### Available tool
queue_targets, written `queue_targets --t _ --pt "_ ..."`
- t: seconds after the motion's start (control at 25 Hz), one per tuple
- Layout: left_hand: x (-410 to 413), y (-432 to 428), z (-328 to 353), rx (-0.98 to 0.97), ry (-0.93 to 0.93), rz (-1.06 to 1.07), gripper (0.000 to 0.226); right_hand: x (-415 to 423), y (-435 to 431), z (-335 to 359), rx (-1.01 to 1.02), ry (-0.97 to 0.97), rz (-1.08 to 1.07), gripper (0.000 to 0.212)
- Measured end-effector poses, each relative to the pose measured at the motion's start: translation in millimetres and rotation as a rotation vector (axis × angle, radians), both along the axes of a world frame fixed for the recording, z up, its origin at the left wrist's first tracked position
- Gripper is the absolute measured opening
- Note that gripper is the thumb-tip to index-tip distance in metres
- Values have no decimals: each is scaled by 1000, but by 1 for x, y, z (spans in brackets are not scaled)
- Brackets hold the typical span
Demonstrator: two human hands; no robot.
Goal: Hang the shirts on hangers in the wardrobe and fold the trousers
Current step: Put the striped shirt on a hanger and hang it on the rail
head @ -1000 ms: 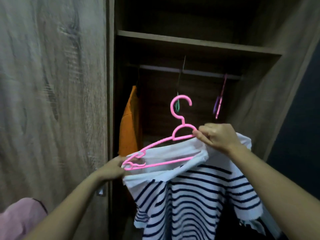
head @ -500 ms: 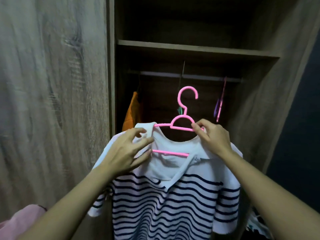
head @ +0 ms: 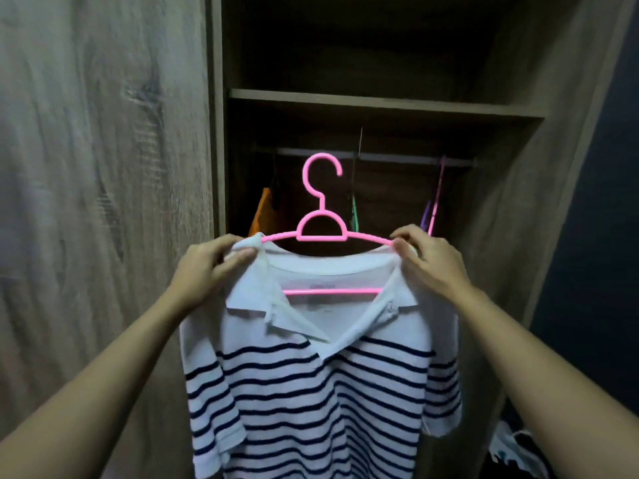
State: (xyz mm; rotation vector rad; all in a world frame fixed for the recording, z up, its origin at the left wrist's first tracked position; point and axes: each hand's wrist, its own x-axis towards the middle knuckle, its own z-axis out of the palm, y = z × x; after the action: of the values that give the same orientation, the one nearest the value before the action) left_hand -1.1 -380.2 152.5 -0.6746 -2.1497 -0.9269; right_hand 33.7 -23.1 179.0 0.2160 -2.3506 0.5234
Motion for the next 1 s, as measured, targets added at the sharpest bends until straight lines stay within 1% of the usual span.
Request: queue_targets --t 0.08,0.12,0.16,0.24,0.28,0.32,0.36,0.4,0.48,0.56,0.6,0.68,0.76,0.84,0.88,0.92,0.96,1.0 --pt "0 -3 3 36 -13 -14 15 -4 19 4 -180 -187 157 48" --pt "0 -2 4 54 -31 -29 6 -4 23 6 -190 -246 207 41" --pt "-1 -1 5 73 -54 -43 4 -4 24 9 -136 -272 237 38" --pt "-3 0 6 113 -98 -70 9 0 23 11 -49 -277 261 38" --pt "-4 0 8 135 -120 -99 12 1 23 11 -37 -259 278 38" --pt "-3 -1 11 160 -141 -140 14 1 24 9 -62 -242 293 34" --pt "-1 -2 14 176 -162 -182 17 1 25 8 -131 -226 303 30" --pt "0 -3 17 157 -170 -199 20 -1 26 5 -218 -211 305 27" --pt "0 -8 23 -6 -164 -132 22 -6 28 2 -345 -205 314 25" --pt "-1 -13 26 -176 -182 -52 14 -8 26 2 -368 -210 330 24" --pt "-1 -14 25 -218 -181 -46 12 -8 25 1 -362 -208 337 24" --pt "-3 -17 22 -232 -116 -46 29 -7 22 1 -350 -209 356 24" --pt "-2 -19 15 -192 -55 -39 37 -5 16 2 -267 -177 322 22" --pt "0 -21 9 -142 -25 -43 30 -5 11 3 -79 -154 243 20" --pt "2 -22 8 -126 -27 -49 23 -4 8 5 7 -158 203 16" --pt "3 -22 7 -121 -37 -52 16 -6 5 6 65 -162 170 18" --pt "4 -21 7 -121 -43 -50 16 -7 2 7 85 -138 148 27" --pt "5 -22 7 -127 -41 -38 22 -6 -5 8 71 -90 147 37"
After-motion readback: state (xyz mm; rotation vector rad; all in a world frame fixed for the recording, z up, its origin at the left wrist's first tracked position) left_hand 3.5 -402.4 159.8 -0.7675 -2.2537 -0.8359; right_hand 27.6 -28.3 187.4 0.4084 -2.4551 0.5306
